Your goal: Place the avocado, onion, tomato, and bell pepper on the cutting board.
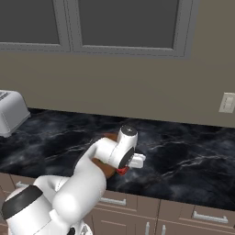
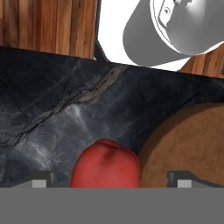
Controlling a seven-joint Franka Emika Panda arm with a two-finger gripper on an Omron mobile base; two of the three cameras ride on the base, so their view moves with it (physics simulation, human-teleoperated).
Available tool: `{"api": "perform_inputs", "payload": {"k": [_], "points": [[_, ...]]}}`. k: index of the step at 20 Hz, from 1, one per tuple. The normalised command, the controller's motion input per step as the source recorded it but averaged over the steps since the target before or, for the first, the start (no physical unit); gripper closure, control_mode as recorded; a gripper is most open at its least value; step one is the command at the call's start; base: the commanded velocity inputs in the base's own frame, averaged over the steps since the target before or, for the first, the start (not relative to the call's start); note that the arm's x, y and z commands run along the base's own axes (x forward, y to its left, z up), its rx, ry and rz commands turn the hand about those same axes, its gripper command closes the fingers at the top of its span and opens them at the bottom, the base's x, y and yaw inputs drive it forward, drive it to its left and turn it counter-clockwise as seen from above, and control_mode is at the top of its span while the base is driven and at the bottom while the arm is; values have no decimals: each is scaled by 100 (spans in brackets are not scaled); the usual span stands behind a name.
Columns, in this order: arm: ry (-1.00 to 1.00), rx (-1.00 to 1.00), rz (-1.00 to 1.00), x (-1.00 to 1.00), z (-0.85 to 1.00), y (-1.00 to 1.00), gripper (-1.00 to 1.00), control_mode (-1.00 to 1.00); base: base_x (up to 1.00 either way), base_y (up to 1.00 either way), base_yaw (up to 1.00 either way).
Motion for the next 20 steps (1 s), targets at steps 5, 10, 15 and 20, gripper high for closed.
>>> {"api": "perform_inputs", "payload": {"k": [5,10,15,20], "points": [[0,0,0,0,-4,-5,-100,-100,0,0,0],[0,0,0,0,-6,0,-100,-100,0,0,0],[0,0,1,6,-9,0,-100,-100,0,0,0],[0,0,2,11,-8,0,-100,-100,0,0,0]]}}
